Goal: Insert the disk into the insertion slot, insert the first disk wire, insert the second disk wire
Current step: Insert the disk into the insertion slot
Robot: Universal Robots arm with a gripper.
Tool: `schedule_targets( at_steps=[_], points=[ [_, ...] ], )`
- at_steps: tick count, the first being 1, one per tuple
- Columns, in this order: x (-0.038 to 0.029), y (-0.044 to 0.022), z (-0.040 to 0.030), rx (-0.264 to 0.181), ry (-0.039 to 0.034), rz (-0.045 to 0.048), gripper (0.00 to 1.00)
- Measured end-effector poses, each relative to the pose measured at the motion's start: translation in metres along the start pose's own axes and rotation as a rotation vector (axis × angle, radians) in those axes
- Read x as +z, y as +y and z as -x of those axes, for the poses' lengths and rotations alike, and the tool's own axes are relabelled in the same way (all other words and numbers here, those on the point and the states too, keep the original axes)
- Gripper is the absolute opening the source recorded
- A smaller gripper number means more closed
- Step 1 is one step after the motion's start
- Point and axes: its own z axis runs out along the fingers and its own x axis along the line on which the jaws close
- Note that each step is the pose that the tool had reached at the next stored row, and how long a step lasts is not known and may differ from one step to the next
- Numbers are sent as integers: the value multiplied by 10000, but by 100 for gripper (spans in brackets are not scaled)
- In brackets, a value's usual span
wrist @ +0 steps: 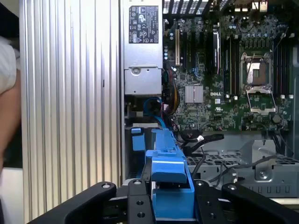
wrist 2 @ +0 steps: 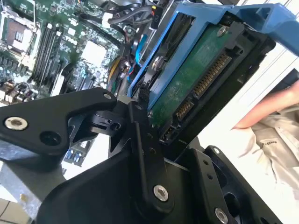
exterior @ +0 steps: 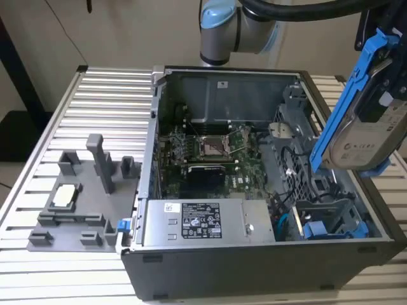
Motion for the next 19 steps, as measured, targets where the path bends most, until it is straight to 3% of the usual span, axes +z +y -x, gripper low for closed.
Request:
schedule_targets(
  at_steps=[5,19],
  points=[
    [21,-8,-19,0,0,0,33],
    [216,-46,-119,3,49,-1,33]
  ],
)
